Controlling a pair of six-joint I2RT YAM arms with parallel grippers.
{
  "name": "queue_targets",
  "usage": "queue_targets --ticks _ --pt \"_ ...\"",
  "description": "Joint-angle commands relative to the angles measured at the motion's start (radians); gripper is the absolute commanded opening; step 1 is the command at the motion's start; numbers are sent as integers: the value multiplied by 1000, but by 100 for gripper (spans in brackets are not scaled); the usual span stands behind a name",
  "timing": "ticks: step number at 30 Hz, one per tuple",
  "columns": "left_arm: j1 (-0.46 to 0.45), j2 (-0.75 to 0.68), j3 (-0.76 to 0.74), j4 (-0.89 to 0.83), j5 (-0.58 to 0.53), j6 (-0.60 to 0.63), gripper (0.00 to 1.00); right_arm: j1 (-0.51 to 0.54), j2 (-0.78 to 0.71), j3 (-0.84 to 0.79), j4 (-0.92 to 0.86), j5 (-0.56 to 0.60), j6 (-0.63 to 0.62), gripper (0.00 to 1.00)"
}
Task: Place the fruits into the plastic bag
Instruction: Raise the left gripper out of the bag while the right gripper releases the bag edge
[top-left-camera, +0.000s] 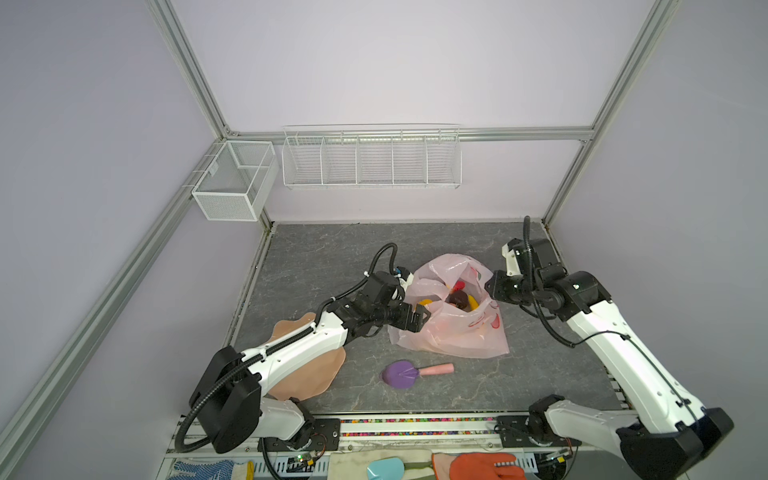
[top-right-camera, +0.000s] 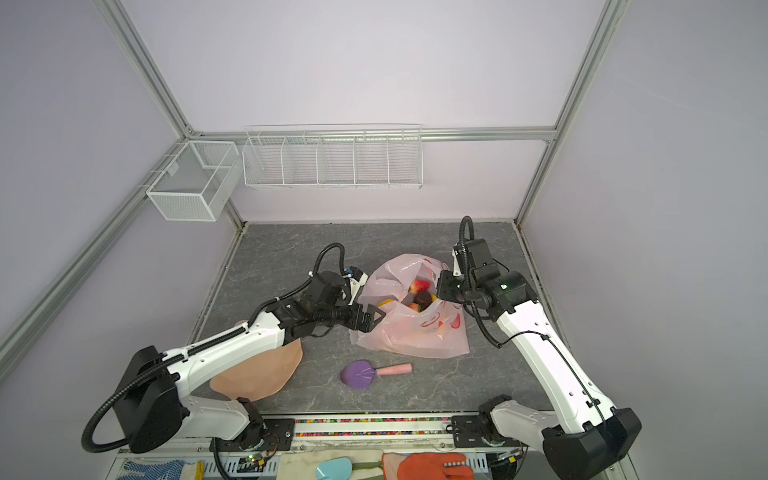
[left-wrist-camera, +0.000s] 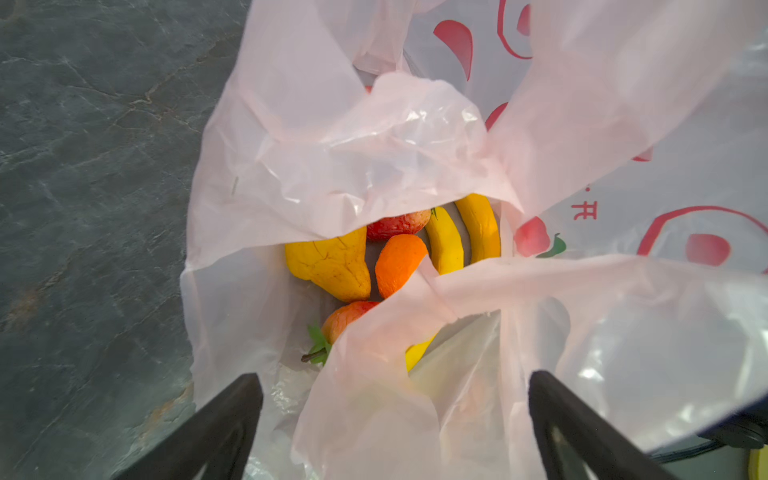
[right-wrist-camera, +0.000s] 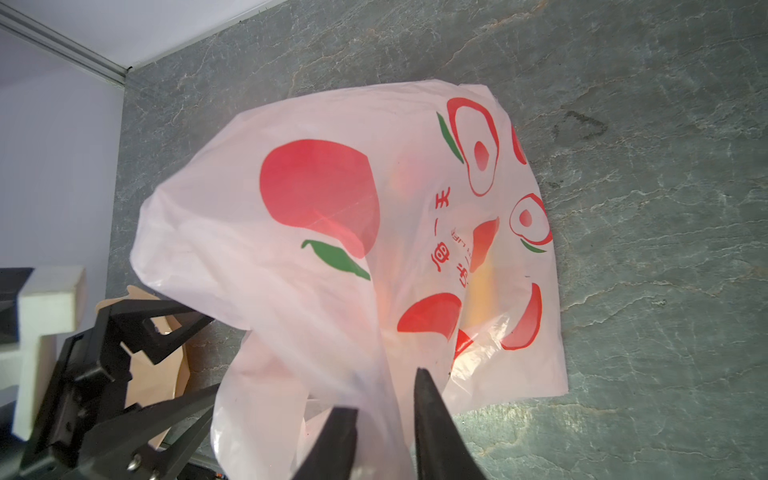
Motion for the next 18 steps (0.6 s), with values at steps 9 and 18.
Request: queue_targets --ticks 9,18 --pt "1 283 171 -6 172 138 85 -6 -33 31 -66 2 7 25" --pt "-30 199 125 40 254 136 0 -4 -44 240 -118 -62 30 78"
